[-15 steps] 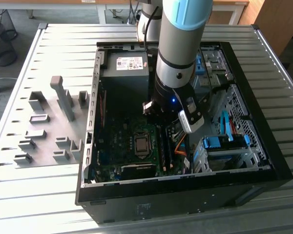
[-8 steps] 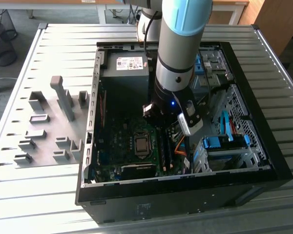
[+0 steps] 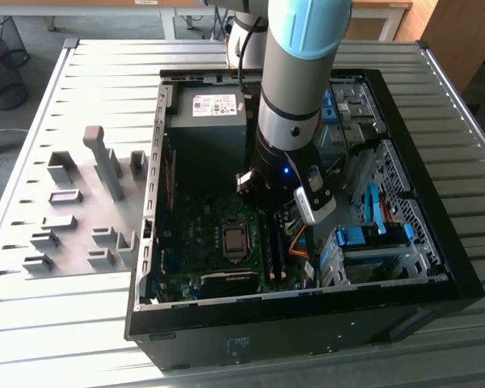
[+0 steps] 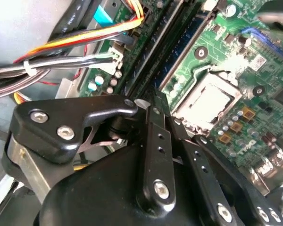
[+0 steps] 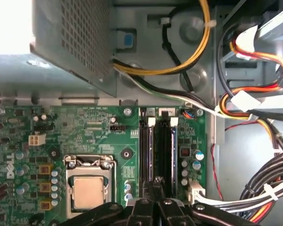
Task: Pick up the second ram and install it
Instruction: 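Press down the second ram until it locks into place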
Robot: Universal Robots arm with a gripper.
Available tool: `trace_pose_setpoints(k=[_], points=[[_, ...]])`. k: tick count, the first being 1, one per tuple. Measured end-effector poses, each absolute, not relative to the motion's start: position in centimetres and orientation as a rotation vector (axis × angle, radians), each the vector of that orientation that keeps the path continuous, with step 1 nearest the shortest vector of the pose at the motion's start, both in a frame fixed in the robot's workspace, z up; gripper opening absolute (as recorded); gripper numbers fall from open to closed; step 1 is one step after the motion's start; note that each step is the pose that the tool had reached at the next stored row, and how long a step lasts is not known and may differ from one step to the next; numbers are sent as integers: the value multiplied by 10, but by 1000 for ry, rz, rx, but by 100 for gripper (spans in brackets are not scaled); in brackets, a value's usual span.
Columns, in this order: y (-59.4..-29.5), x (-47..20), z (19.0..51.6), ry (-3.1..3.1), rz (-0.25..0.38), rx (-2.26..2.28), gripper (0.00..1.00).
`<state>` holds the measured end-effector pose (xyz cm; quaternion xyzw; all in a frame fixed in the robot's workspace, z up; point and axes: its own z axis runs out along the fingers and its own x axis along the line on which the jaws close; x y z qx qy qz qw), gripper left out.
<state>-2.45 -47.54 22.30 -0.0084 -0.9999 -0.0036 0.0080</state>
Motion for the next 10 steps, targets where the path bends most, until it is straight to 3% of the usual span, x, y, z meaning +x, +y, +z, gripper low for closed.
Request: trace_pose_setpoints(k=[10], points=[[-476, -25, 237, -3125, -9, -26, 10]])
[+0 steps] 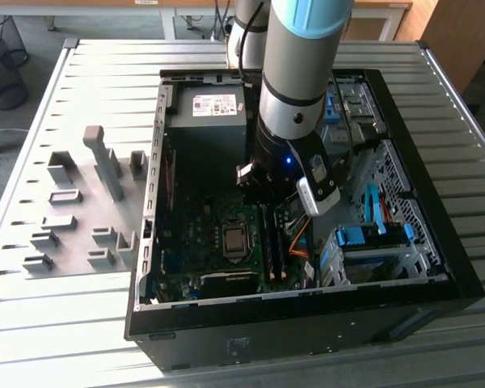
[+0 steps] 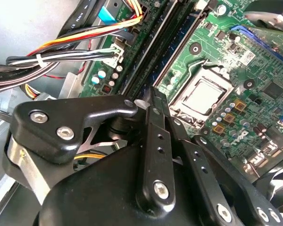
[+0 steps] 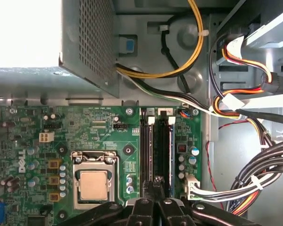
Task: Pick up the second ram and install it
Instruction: 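Press down the second ram until it locks into place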
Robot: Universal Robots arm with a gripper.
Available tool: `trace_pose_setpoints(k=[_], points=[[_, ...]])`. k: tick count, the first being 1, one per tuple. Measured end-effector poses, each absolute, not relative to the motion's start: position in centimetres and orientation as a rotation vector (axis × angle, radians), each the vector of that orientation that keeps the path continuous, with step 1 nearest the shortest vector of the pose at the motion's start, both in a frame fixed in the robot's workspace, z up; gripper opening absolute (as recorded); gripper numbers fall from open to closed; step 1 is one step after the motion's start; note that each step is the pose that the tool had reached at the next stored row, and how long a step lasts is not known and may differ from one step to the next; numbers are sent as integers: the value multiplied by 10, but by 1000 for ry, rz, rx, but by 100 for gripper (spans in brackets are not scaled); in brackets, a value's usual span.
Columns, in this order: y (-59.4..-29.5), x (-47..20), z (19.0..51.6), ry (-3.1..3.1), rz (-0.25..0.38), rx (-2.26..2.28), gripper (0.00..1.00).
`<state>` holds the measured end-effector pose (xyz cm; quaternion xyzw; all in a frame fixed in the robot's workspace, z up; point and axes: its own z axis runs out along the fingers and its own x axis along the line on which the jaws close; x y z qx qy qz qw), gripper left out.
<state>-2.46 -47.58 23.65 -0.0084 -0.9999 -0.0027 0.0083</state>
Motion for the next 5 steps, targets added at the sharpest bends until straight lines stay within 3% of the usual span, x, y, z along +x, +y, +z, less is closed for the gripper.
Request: trace_pose_setpoints(k=[5], points=[[-476, -25, 237, -3125, -8, -26, 10]])
